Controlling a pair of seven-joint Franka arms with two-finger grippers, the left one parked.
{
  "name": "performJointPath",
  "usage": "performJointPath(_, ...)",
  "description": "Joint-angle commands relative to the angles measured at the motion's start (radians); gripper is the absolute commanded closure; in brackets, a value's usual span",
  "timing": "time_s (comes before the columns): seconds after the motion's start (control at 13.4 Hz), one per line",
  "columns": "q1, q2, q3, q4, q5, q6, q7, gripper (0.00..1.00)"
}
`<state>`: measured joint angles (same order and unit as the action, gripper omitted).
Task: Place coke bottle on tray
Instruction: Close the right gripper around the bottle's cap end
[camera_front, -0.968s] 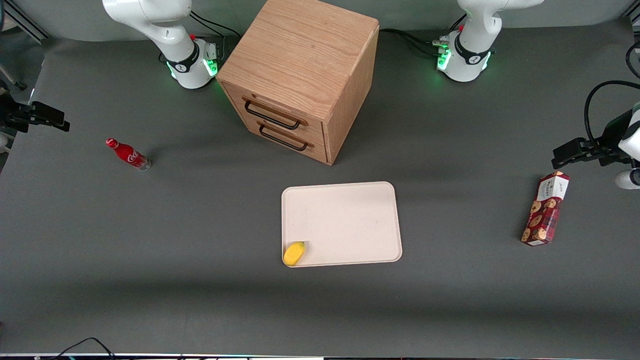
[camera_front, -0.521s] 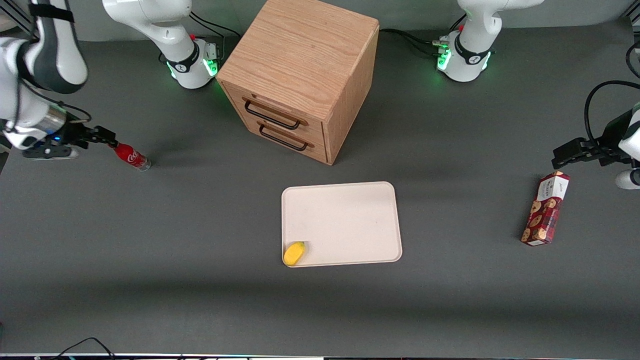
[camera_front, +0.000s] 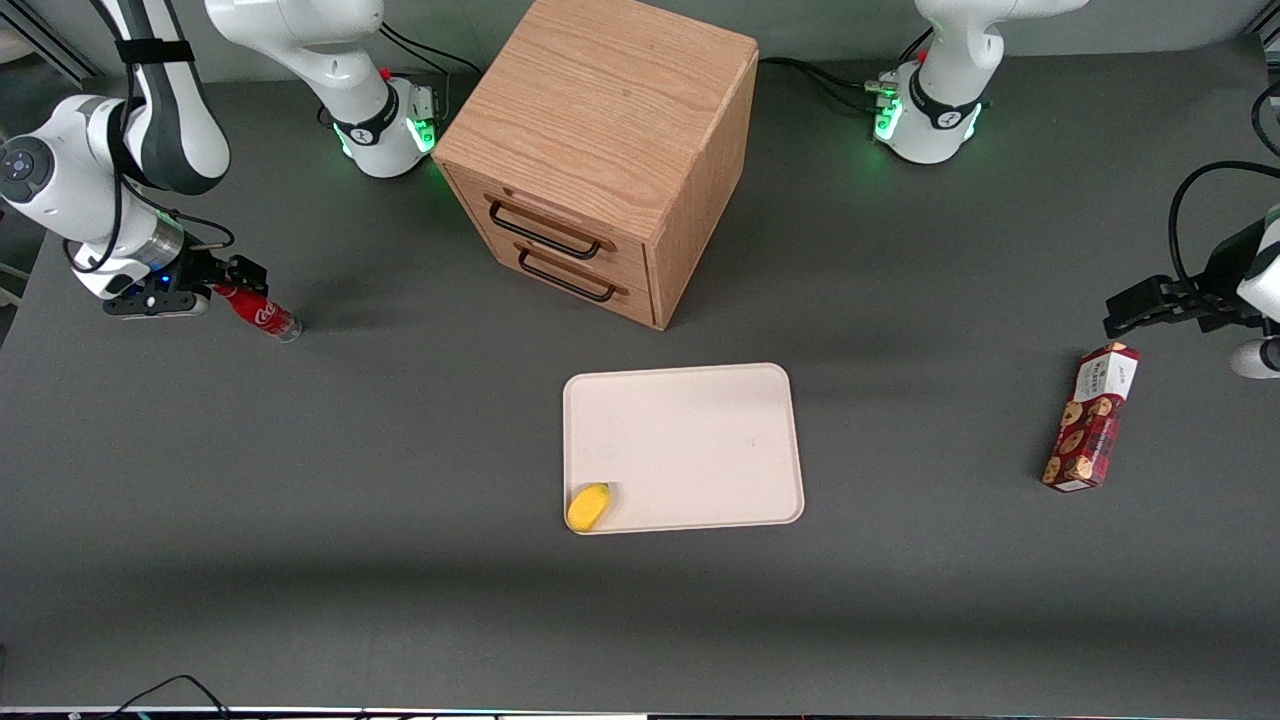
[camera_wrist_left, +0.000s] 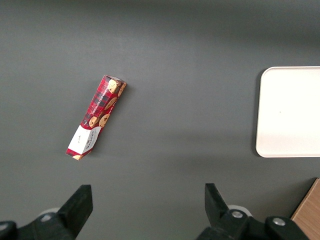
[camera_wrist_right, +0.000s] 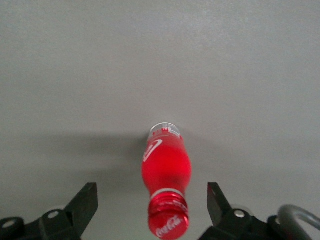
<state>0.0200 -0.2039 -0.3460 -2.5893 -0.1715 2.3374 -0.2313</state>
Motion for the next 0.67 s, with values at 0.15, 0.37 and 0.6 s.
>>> performJointPath(0.15, -0.009, -0.005, -0.019, -0.006, -0.016, 0.014, -0.039, 0.71)
performJointPath(0.37, -0.008, -0.005, -0.018, -0.005, -0.016, 0.008, -0.039, 1.00)
performJointPath(0.6, -0.002, -0.009, -0.018, 0.006, -0.016, 0.000, -0.049, 1.00)
